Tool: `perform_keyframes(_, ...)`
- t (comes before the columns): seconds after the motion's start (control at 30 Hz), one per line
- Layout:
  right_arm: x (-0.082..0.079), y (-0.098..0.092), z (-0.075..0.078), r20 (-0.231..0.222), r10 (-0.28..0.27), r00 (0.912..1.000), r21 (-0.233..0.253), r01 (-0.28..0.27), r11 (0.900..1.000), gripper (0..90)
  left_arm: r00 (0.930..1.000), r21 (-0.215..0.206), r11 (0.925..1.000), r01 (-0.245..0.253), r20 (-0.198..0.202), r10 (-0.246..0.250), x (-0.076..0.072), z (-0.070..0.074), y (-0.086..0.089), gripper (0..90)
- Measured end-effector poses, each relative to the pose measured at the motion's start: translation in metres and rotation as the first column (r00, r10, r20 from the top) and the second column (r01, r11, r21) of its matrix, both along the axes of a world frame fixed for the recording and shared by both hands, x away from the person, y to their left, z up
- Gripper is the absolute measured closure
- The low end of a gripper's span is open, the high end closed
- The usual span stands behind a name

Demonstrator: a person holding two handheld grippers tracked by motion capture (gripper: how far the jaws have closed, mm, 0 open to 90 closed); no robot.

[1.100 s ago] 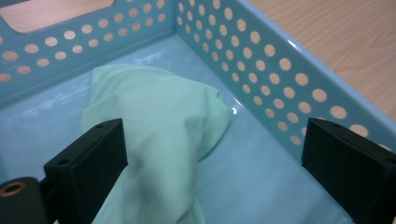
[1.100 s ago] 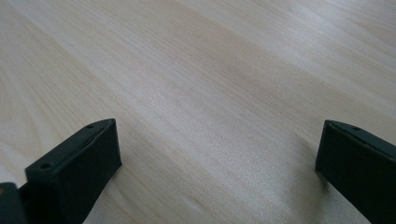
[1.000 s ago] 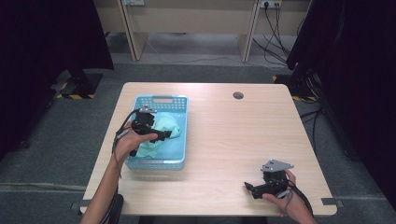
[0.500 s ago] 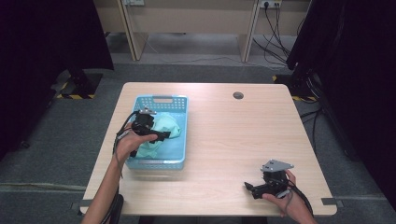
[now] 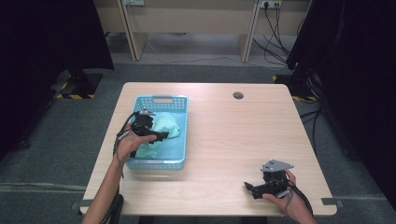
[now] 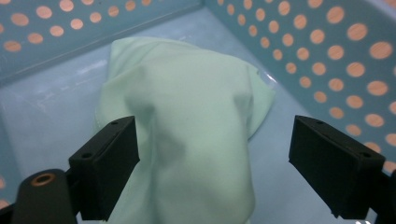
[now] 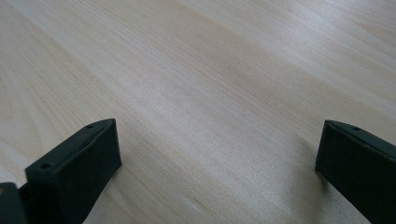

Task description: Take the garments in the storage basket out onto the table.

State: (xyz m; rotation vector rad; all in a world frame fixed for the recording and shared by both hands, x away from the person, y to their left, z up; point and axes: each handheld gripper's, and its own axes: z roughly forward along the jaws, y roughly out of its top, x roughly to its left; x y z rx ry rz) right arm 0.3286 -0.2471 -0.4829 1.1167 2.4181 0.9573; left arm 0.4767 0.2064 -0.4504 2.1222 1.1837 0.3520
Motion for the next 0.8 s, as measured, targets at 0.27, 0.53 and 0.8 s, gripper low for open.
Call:
perform_keyframes(0.27, 0.0, 0.0, 0.0, 0.0, 0.0, 1.0, 0.0, 0.0, 1.0, 0.2, 0.9997, 0.055, 0.9984, -0.017, -0.016, 0.018, 0.0028, -0.0059, -0.0009, 36.7)
perform_keyframes(0.53, -0.0001, 0.0001, 0.0, 0.0, 0.002, 1.0, 0.0, -0.002, 1.0, 0.3, 0.9997, 0.098, 0.9949, -0.025, -0.002, 0.026, 0.0026, -0.0076, 0.0005, 57.1)
perform_keyframes(0.8, -0.0001, 0.0001, 0.0, 0.0, 0.003, 1.0, 0.0, -0.003, 1.0, 0.3, 0.999, 0.087, 0.9954, -0.041, 0.021, 0.04, 0.0011, -0.0025, 0.0014, 69.7)
